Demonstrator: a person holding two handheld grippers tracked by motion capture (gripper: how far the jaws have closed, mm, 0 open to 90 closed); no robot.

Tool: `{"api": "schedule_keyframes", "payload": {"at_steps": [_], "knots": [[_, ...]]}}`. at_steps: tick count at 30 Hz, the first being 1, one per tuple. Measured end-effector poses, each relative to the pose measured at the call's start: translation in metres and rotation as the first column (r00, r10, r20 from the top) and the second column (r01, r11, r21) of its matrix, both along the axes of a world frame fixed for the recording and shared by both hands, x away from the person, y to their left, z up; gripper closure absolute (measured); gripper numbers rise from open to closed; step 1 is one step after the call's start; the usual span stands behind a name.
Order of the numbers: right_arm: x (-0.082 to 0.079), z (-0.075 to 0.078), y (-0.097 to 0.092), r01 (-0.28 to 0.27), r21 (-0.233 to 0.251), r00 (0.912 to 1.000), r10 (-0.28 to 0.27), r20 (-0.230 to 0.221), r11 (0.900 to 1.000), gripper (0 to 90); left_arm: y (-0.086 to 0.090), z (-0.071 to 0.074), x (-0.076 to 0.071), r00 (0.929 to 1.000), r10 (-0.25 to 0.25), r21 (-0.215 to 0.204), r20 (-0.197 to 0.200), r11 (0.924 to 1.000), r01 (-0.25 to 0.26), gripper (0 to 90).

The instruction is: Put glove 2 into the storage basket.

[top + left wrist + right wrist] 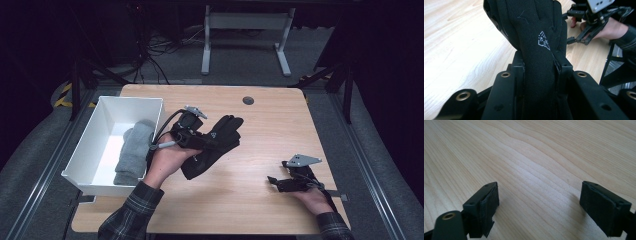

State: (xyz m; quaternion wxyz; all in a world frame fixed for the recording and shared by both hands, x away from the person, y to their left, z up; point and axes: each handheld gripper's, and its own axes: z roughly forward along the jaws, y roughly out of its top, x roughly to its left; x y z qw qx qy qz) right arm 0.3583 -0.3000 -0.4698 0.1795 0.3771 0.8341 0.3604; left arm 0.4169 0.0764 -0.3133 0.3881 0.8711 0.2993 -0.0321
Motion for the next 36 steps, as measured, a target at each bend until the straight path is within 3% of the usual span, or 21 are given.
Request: {"api": "schedule_keyframes", "payload": {"at_steps": [7, 13, 23, 28, 31, 36], "knots": [[0.000, 0.000, 0.000, 0.000, 0.000, 1.0000, 0.000, 0.000, 1.0000, 16.4, 0.026, 0.020, 0.003, 0.9986, 0.044, -0.016, 0.028, 0.9989, -0.043, 69.0], [0.000, 0.000, 0.000, 0.000, -0.001, 1.0000, 0.000, 0.000, 1.0000, 16.4, 0.046, 0.029, 0.003, 0.9958, 0.081, -0.018, 0.043, 0.9966, -0.080, 69.0], [0.000, 0.000, 0.000, 0.003, 0.001, 1.0000, -0.003, 0.000, 1.0000, 16.4, 0.094, 0.041, 0.002, 0.9817, 0.181, -0.029, 0.060, 0.9834, -0.179, 69.0], [0.000, 0.000, 0.000, 0.003, 0.001, 1.0000, -0.003, 0.000, 1.0000, 16.4, 0.118, 0.042, 0.000, 0.9698, 0.234, -0.027, 0.070, 0.9723, -0.232, 69.1], [0.000, 0.000, 0.000, 0.003, 0.001, 1.0000, -0.003, 0.000, 1.0000, 16.4, 0.136, 0.041, -0.001, 0.9584, 0.276, -0.031, 0.072, 0.9611, -0.275, 69.1], [0.000, 0.000, 0.000, 0.003, 0.001, 1.0000, -0.003, 0.000, 1.0000, 16.4, 0.166, 0.037, -0.002, 0.9274, 0.366, -0.025, 0.076, 0.9305, -0.365, 69.1]]}}
